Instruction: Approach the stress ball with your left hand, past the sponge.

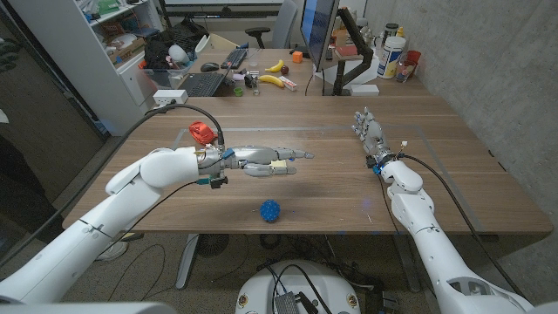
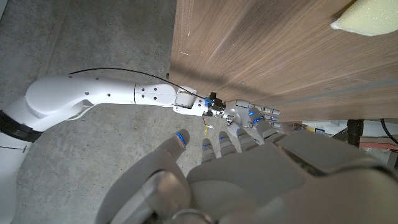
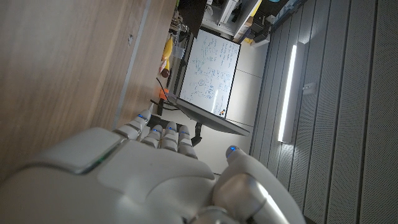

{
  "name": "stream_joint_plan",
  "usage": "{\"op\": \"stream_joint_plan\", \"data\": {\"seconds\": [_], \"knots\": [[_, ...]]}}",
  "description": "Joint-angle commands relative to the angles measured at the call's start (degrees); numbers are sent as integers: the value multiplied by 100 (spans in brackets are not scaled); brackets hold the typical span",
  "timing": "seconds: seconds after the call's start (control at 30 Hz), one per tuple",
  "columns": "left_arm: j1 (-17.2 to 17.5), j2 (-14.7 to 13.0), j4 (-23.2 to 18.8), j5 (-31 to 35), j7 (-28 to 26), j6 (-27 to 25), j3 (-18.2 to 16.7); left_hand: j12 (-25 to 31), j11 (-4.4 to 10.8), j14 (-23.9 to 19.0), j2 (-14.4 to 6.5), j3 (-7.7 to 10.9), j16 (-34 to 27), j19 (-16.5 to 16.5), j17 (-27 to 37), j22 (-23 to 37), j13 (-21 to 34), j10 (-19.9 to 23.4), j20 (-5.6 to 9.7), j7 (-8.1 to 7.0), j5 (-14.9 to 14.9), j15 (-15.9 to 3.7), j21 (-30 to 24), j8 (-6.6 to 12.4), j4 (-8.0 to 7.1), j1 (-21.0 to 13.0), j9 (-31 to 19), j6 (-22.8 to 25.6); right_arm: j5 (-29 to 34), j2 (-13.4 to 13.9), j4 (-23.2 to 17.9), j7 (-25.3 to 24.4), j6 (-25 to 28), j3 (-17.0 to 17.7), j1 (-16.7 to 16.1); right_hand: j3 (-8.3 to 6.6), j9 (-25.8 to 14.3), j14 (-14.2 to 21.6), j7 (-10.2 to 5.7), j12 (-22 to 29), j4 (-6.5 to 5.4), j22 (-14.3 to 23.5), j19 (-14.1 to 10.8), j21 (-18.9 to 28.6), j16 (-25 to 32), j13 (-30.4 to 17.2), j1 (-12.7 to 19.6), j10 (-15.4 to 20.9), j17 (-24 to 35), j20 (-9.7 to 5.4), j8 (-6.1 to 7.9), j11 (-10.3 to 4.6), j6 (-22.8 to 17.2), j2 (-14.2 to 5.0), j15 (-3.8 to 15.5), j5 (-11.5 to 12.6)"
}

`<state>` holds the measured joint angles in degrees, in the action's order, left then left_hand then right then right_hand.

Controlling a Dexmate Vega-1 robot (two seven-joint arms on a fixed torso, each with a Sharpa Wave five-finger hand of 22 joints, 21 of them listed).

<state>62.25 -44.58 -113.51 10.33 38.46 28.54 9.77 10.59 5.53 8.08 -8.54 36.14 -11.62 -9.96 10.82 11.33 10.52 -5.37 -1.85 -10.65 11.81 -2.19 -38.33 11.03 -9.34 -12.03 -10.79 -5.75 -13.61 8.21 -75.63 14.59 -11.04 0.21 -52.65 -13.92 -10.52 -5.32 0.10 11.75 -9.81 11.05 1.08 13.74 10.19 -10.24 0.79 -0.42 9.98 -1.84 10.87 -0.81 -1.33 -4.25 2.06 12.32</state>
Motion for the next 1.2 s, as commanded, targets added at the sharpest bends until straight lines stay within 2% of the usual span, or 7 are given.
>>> {"op": "stream_joint_plan", "data": {"seconds": [0.03,0.97,1.2], "knots": [[56,-93,-111,63,48,-144,1,-6,21,62,-159,53,15,-568,8,30,18,-42,-46,6,-24,-157,35,2,-13,-48,-29,-38,-8,14,-31,8,18,17,-29,13,-20,-54,-38,5,-17,21,-39,-10,21,-28,-14,-12,23,-213,15,-58,-14,-431,-9,30],[305,-326,-401,289,95,-414,-111,-17,11,165,-180,120,17,-648,16,42,21,-147,-66,21,-30,-145,46,-3,-30,-69,-34,-111,7,16,-61,23,27,6,-67,13,-20,-55,-40,5,-19,22,-46,-17,21,-28,-16,-13,24,-217,18,-61,-19,-435,-3,29],[378,-352,-453,362,71,-442,-145,-22,12,211,-188,142,21,-702,19,45,21,-189,-93,-15,-32,-123,60,0,-32,-77,-35,-122,6,11,-77,20,24,7,-84,15,-20,-57,-42,4,-22,23,-39,-22,21,-28,-19,-15,25,-214,17,-60,-17,-435,-8,27]]}}
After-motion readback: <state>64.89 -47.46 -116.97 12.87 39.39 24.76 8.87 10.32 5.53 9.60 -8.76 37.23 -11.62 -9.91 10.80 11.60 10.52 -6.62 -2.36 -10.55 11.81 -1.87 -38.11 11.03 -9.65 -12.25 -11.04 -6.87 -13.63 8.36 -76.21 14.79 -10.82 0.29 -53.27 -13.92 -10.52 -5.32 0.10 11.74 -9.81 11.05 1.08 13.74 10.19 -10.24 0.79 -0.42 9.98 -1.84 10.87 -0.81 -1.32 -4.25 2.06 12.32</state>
